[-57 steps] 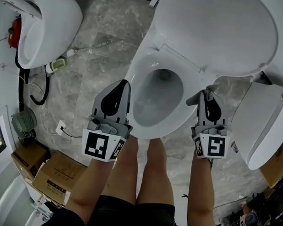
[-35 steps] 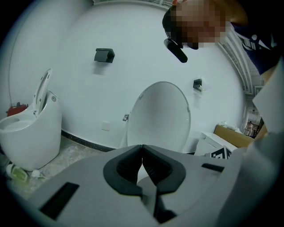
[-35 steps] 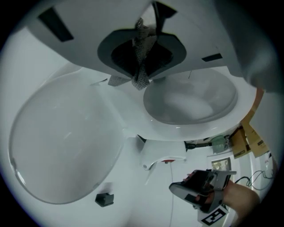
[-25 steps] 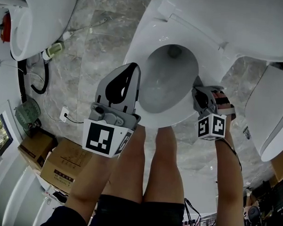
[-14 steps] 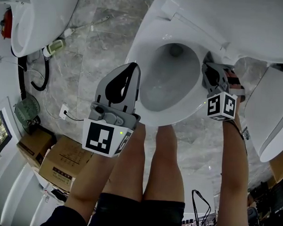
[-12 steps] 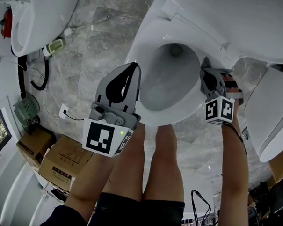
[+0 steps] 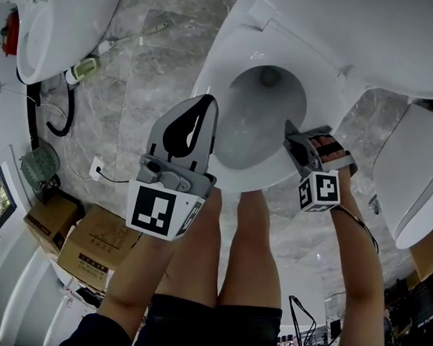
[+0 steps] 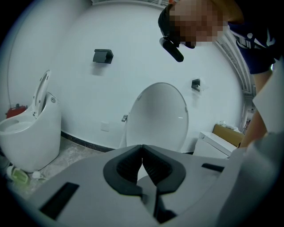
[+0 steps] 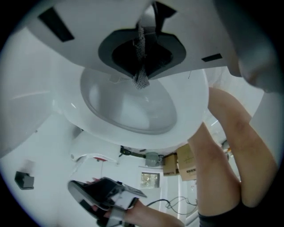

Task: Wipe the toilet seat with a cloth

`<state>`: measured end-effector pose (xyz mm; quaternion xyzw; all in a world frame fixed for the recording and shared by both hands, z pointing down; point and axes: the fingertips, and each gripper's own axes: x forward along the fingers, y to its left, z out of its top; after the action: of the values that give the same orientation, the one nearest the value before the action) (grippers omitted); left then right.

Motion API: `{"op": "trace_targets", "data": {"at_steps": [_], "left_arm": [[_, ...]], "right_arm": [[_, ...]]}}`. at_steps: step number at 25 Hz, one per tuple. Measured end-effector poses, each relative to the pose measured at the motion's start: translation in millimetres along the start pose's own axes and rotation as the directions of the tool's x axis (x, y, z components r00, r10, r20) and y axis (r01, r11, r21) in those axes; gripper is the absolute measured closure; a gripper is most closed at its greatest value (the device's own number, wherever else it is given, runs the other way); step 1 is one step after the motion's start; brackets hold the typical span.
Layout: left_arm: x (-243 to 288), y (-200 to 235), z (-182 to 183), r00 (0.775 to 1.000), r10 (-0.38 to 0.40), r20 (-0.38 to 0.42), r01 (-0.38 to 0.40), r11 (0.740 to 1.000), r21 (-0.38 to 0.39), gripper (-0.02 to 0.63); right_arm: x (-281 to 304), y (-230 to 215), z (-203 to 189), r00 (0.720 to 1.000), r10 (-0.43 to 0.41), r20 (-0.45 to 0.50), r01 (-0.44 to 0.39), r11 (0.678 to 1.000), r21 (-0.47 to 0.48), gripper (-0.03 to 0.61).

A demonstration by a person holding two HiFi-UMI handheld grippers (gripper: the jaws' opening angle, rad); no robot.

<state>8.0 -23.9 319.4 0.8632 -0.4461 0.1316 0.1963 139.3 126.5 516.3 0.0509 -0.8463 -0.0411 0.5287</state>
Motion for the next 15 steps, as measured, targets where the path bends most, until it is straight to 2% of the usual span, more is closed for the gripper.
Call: {"op": "trace_targets", "data": {"at_steps": [2,5,7,10,15], "left_arm": [[-1,1,0,1.000,0.004,0.000,-0.004,1.000,-0.002,0.594],[-2,-2,-1,1.000,0.005,-0.002,-0.005,1.000,-0.006,0.594],[-2,-4,-2,1.000,0.002,-0.003,-0.002,1.000,-0.007,0.594],[-4,-4,-3,1.000,0.002,-0.002,-0.002,1.000,-0.010,0.594],[-5,-2,-1,1.000,0.007,0.003,-0.007,1.000,-0.012,0.594]], "right_arm": [[-9,-40,-25,0.994,-0.097,-0.044,0.099,0.994,0.056,0.512],[-32,-99,-53,0.964,-0.252,-0.085,0.261,0.957,0.124,0.511],[-41,-114,-61,0.950,-0.299,-0.090,0.311,0.935,0.171,0.511],[-38,-90,-56,0.963,-0.259,-0.079,0.270,0.937,0.221,0.514],[-17,3,-6,0.997,-0.079,0.009,0.074,0.961,0.268,0.515]]}}
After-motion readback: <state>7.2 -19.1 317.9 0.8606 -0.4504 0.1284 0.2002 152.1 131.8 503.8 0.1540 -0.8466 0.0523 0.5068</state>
